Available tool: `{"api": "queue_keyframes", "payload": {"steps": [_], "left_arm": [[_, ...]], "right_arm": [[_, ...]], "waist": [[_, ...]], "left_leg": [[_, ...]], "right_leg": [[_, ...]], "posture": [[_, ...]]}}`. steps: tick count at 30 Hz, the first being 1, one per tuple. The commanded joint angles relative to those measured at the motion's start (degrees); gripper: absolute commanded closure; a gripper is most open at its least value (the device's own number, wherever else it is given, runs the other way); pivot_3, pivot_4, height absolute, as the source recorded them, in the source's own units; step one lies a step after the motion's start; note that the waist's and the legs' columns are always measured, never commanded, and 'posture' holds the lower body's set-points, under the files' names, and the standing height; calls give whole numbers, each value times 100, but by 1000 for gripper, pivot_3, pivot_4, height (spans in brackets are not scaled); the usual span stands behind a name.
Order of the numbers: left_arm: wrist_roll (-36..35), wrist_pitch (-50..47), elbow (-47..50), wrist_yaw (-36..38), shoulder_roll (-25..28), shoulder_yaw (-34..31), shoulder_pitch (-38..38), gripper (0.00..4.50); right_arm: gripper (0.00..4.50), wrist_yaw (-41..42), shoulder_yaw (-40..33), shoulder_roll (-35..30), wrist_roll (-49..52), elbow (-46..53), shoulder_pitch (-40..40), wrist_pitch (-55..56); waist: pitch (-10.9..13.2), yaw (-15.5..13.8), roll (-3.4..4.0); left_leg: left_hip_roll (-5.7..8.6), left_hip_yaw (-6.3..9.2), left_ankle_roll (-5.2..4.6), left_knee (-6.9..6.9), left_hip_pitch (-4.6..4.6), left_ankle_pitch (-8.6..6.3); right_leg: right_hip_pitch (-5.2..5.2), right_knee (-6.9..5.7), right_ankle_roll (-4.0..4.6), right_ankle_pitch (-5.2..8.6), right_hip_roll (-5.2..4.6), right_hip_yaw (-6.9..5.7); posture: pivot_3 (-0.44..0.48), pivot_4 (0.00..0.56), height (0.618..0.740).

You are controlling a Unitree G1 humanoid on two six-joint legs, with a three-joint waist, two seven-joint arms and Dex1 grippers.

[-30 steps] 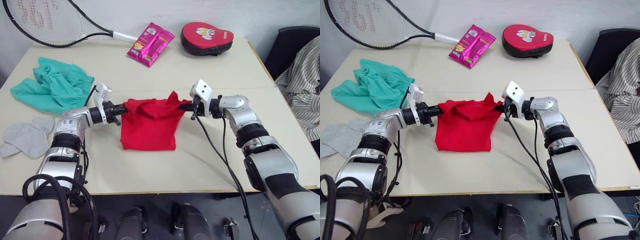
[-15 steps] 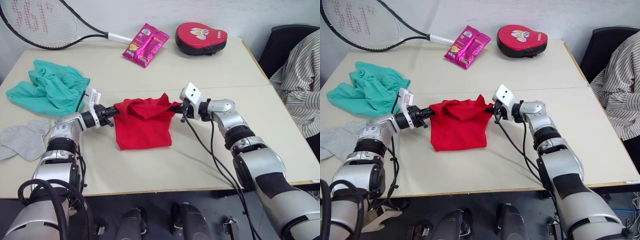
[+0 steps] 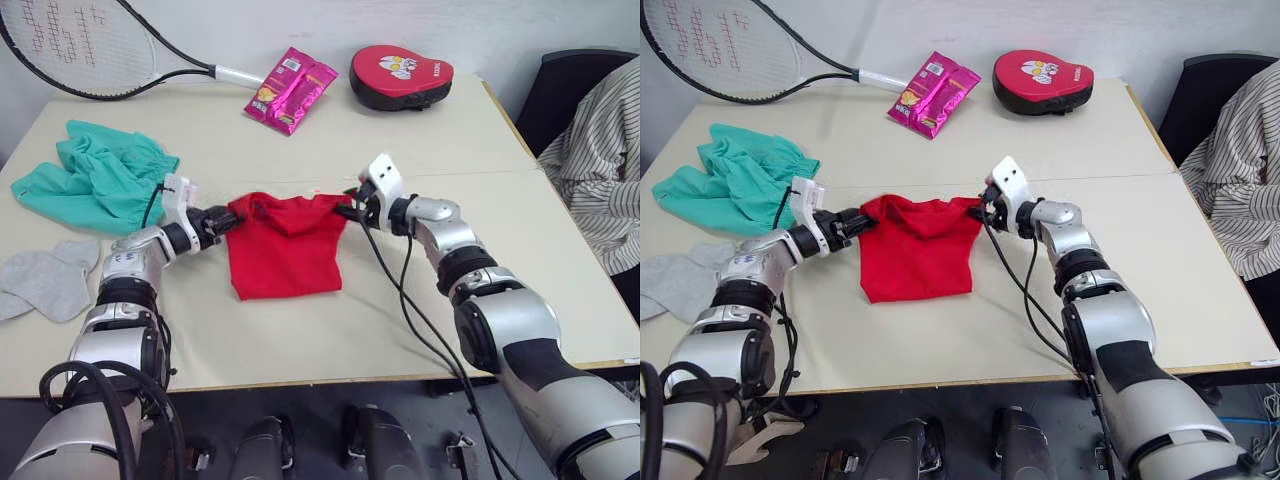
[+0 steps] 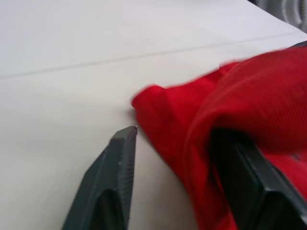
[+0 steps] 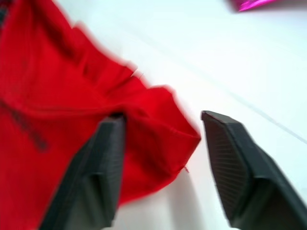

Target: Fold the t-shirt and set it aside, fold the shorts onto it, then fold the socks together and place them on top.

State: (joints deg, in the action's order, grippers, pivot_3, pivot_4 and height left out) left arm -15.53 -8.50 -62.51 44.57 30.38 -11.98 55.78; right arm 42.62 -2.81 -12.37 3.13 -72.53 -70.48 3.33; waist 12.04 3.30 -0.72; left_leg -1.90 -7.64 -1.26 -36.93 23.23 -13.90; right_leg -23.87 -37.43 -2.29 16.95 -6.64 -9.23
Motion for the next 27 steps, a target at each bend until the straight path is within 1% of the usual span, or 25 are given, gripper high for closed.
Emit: {"api": "queue_keyframes", "payload": {"steps": [1, 2, 3, 6, 10, 12, 14, 16, 19, 21, 23, 25, 27], "left_arm": [[73, 331, -68, -380, 74, -160, 107, 413], [71, 359, -84, -460, 73, -192, 110, 125], [66, 375, -102, -515, 71, -216, 114, 109], [-17, 731, 218, -239, 90, -267, -42, 109], [-228, 1009, 1118, 593, 218, -304, -530, 109], [-330, 1014, 1997, 1248, 341, -159, -1040, 54], [-358, 1254, 3126, 1959, 563, 73, -1784, 54], [-434, 1299, 4099, 2328, 744, 209, -2446, 54], [-454, 1241, 5162, 2473, 875, 359, -3237, 54], [-336, 1339, 5527, 2386, 866, 422, -3598, 54], [-78, 1533, 5618, 2112, 796, 495, -3806, 54], [104, 1663, 5675, 1926, 748, 593, -3987, 54], [517, 2088, 5574, 1852, 844, 799, -4182, 54]], "right_arm": [[627, -237, -402, 38, 334, 103, -137, -241], [291, -376, -510, 26, 396, 110, -139, -311], [37, -473, -585, 18, 433, 118, -139, -362], [37, -350, -659, -104, 453, 318, -43, -94], [37, 838, -463, -278, 493, 1039, 351, 473], [10, 1585, -243, -398, 543, 1715, 774, 594], [10, 2382, 62, -550, 702, 2825, 1432, 490], [10, 2769, 397, -679, 721, 3890, 2111, 603], [10, 2896, 784, -715, 814, 5234, 3019, 468], [10, 2864, 1072, -724, 673, 5731, 3445, 550], [10, 2626, 1301, -692, 371, 5812, 3690, 842], [10, 2427, 1506, -687, 74, 5702, 3804, 1302], [10, 2145, 1632, -618, -146, 5533, 3800, 1543]], "waist": [[0, -7, -1], [0, -8, -1], [0, -8, -1], [0, -5, -1], [0, 1, -1], [-1, 10, -1], [-1, 10, -1], [-1, -4, -1], [-1, -28, 0], [-1, -34, 0], [-1, -44, -1], [-1, -65, -1], [-1, -74, -1]], "left_leg": [[0, 0, 0, 0, 0, 0], [1, 0, 0, 0, 0, 0], [2, 0, -1, 0, 0, -1], [2, 0, -1, 1, 2, -1], [1, -6, 1, 7, 1, -2], [0, -10, 1, 11, 1, -4], [0, -13, 3, 15, -2, -7], [-1, -15, 3, 25, -4, -9], [-2, -15, 3, 30, -4, -10], [-2, -11, -5, 29, -5, -17], [-5, -9, -22, 29, -17, -38], [-9, -6, -4, 29, -19, -51], [-10, -8, -3, 30, -19, -52]], "right_leg": [[0, 0, 0, 0, 0, 0], [1, 1, 0, 0, -1, 0], [0, 0, 0, 0, -2, 0], [0, 1, 0, 0, -2, -1], [-2, 5, 0, 0, 1, 2], [-4, 7, 0, 0, 3, 4], [-5, 8, 0, 0, 4, 8], [-6, 15, 0, 0, 5, 11], [-6, 23, 0, 0, 3, 12], [-7, 43, 7, -4, -2, 12], [0, 43, 13, -8, -3, 12], [0, 43, 19, -12, -2, 10], [-1, 43, 20, -12, -1, 9]], "posture": [[0, 150, 740], [0, 150, 740], [0, 150, 740], [0, 150, 740], [0, 150, 740], [0, 150, 740], [0, 150, 740], [0, 150, 740], [0, 150, 740], [0, 150, 740], [0, 150, 740], [0, 150, 740], [0, 150, 740]]}}
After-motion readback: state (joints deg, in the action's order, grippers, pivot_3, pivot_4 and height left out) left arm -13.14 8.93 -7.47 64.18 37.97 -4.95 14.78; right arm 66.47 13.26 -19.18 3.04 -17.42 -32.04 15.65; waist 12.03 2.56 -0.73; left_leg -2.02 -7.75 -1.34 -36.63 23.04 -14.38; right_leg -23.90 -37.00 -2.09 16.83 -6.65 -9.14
